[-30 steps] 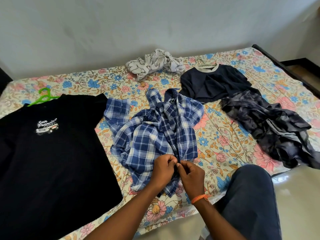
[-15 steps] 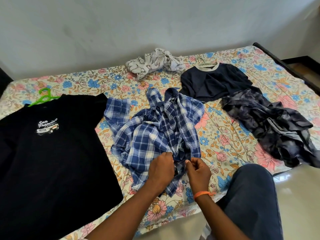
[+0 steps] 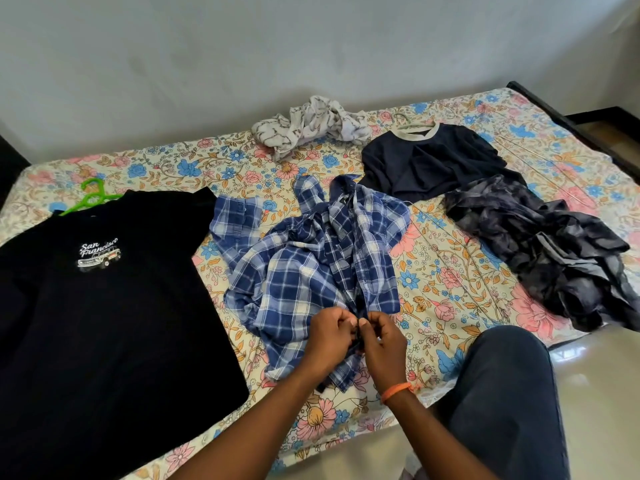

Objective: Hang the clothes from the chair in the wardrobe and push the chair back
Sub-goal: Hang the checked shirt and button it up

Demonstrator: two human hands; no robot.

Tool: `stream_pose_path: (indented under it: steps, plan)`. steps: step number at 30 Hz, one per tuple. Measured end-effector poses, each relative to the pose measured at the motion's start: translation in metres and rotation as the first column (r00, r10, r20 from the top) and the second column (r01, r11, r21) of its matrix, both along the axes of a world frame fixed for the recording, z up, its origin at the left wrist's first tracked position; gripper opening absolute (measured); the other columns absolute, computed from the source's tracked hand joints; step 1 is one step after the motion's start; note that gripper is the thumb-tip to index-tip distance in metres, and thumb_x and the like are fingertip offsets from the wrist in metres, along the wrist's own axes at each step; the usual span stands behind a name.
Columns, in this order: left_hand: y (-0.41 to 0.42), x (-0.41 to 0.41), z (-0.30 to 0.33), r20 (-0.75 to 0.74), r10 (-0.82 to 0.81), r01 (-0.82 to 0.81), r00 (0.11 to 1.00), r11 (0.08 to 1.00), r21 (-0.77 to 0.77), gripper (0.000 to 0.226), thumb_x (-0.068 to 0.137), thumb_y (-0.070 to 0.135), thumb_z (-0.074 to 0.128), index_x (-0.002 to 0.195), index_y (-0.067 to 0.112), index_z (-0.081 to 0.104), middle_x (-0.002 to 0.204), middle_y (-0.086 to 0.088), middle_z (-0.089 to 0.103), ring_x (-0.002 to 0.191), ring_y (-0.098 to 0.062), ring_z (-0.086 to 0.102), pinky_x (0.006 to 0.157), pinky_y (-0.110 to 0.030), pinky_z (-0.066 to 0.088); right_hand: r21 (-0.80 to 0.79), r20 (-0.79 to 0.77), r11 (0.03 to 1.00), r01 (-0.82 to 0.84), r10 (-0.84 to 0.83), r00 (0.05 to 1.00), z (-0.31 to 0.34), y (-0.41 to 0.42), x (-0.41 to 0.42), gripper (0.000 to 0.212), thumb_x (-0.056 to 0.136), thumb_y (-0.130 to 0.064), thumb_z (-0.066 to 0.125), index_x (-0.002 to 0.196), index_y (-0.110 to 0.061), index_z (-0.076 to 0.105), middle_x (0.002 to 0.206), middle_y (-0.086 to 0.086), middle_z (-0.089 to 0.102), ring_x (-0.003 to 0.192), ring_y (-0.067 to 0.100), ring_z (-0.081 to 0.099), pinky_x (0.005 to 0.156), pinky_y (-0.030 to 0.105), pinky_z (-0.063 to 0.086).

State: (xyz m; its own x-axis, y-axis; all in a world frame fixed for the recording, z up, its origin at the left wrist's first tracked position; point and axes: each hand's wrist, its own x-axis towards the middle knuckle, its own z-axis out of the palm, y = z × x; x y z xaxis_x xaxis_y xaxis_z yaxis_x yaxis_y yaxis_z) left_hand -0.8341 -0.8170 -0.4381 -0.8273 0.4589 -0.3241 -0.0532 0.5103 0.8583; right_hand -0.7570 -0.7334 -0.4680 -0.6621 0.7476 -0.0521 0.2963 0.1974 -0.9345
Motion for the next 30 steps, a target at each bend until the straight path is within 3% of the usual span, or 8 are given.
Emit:
stream_pose_path:
  steps: [2, 4, 8, 12, 15, 24, 30]
  plan:
    - [-0.002, -0.003, 0.000, 0.064, -0.001, -0.001, 0.998, 0.999, 0.033, 0.014, 0.098, 0.016, 0.059, 0.089, 0.013, 0.069, 0.084, -0.004, 0.072, 0.078, -0.017, 0.071, 0.073, -0.037, 0.061, -0.216, -0.040, 0.976, 0.029, -0.038, 0.998, 0.003, 0.001, 0.001, 0.008, 0.096, -0.009, 0.060, 0.091, -0.013, 0.065, 0.084, 0.011, 0.067, 0.074, 0.024, 0.066, 0.059, 0.031, 0.057]
    - [-0.003, -0.004, 0.000, 0.093, -0.008, 0.002, 0.996, 0.998, 0.064, 0.014, 0.098, 0.015, 0.059, 0.091, 0.010, 0.070, 0.085, -0.007, 0.072, 0.079, -0.020, 0.072, 0.075, -0.038, 0.062, -0.287, -0.039, 0.957, 0.043, -0.056, 0.998, 0.003, 0.002, 0.001, 0.007, 0.096, -0.010, 0.060, 0.094, -0.013, 0.066, 0.087, 0.014, 0.068, 0.077, 0.029, 0.068, 0.060, 0.039, 0.060]
    - [-0.003, -0.002, -0.001, 0.126, 0.002, -0.014, 0.992, 0.995, 0.096, 0.013, 0.097, 0.015, 0.060, 0.091, 0.011, 0.071, 0.084, -0.007, 0.073, 0.079, -0.023, 0.072, 0.073, -0.040, 0.062, -0.132, -0.001, 0.991, 0.037, -0.038, 0.999, 0.005, -0.001, 0.003, 0.016, 0.095, -0.009, 0.060, 0.086, -0.021, 0.064, 0.081, 0.006, 0.067, 0.074, 0.021, 0.066, 0.062, 0.038, 0.060]
    - [-0.001, 0.001, -0.001, 0.133, 0.046, -0.060, 0.990, 0.993, 0.100, 0.015, 0.098, 0.012, 0.058, 0.092, 0.007, 0.071, 0.085, -0.010, 0.073, 0.078, -0.023, 0.072, 0.073, -0.040, 0.062, 0.006, 0.013, 0.999, 0.034, -0.034, 0.999, 0.007, -0.005, 0.004, 0.012, 0.090, -0.004, 0.065, 0.083, -0.014, 0.068, 0.076, -0.003, 0.066, 0.070, 0.005, 0.062, 0.059, 0.014, 0.049]
    - [0.001, 0.000, 0.000, 0.119, 0.044, -0.054, 0.992, 0.995, 0.079, 0.013, 0.097, 0.014, 0.059, 0.092, 0.010, 0.071, 0.085, -0.005, 0.073, 0.077, -0.018, 0.072, 0.073, -0.038, 0.062, 0.037, -0.010, 0.999, 0.034, -0.034, 0.999, 0.008, -0.005, 0.005, 0.012, 0.089, -0.003, 0.067, 0.083, -0.013, 0.069, 0.076, -0.004, 0.067, 0.072, 0.006, 0.063, 0.059, 0.011, 0.047]
    - [0.004, 0.000, -0.001, 0.045, 0.054, -0.055, 0.997, 0.998, 0.021, 0.013, 0.095, 0.019, 0.062, 0.088, 0.015, 0.072, 0.080, 0.001, 0.072, 0.075, -0.015, 0.070, 0.072, -0.038, 0.061, -0.063, -0.037, 0.996, 0.066, -0.068, 0.997, 0.008, -0.004, 0.006, 0.016, 0.088, -0.006, 0.069, 0.080, -0.019, 0.070, 0.071, -0.003, 0.069, 0.066, 0.013, 0.067, 0.062, 0.038, 0.060]
    - [0.002, -0.003, 0.001, 0.017, 0.043, -0.043, 0.999, 0.999, 0.013, 0.014, 0.097, 0.018, 0.060, 0.089, 0.013, 0.071, 0.078, 0.001, 0.069, 0.071, -0.011, 0.065, 0.060, -0.019, 0.050, -0.098, -0.053, 0.994, 0.046, -0.051, 0.997, 0.013, -0.006, 0.007, 0.026, 0.089, -0.002, 0.067, 0.083, -0.027, 0.071, 0.072, 0.001, 0.072, 0.063, 0.016, 0.070, 0.059, 0.037, 0.061]
